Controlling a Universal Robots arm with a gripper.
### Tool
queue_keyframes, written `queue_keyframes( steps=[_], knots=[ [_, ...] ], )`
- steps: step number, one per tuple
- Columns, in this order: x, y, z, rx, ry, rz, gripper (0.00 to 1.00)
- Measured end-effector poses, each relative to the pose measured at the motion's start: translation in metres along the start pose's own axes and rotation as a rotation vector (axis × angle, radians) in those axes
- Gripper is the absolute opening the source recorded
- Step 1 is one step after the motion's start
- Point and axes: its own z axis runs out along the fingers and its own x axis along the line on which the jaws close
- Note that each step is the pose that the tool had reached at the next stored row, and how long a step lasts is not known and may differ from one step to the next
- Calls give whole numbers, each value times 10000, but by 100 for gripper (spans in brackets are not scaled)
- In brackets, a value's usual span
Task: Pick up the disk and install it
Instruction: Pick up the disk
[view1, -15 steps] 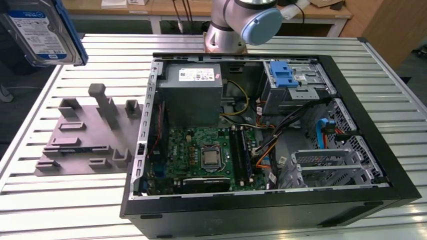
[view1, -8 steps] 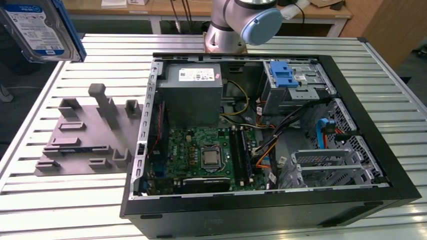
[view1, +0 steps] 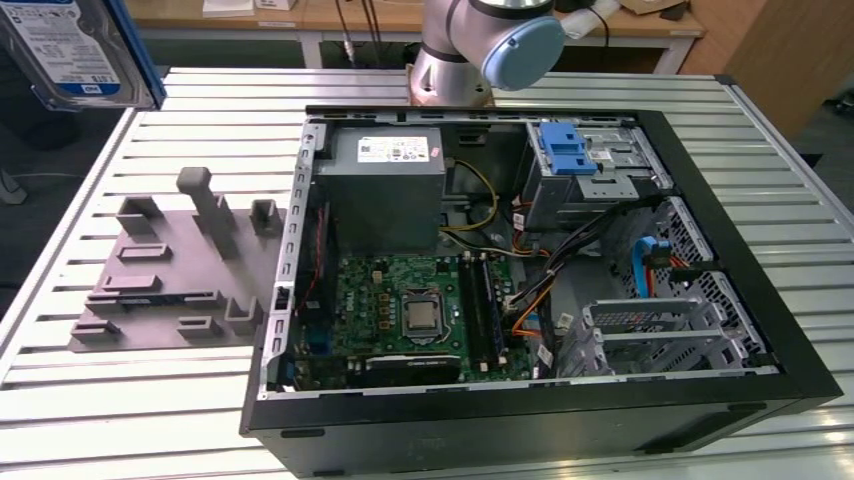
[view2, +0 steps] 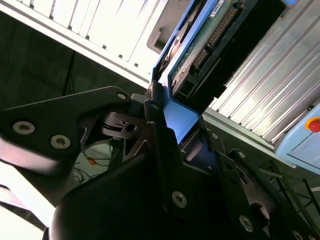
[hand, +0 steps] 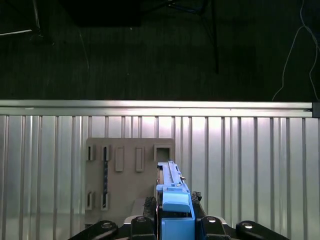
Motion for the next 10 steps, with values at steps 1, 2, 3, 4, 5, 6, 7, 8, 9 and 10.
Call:
queue_keyframes(
  steps=[1, 2, 3, 4, 5, 6, 7, 8, 9, 10],
  knots=[
    [0, 1, -22, 0, 1, 0, 36],
    [-1, 1, -42, -2, 1, 0, 36],
    [-1, 1, -59, -1, 1, 0, 36],
    [-2, 2, -79, -2, 1, 0, 36],
    [-2, 2, -97, 0, 0, 0, 36],
    [-2, 3, -119, 0, 0, 0, 36],
    [-3, 3, -142, -1, 0, 0, 36],
    [-3, 4, -165, -1, 1, 0, 36],
    [-3, 5, -186, 0, 0, 0, 36],
    [-4, 5, -207, -1, 1, 0, 36]
  ],
)
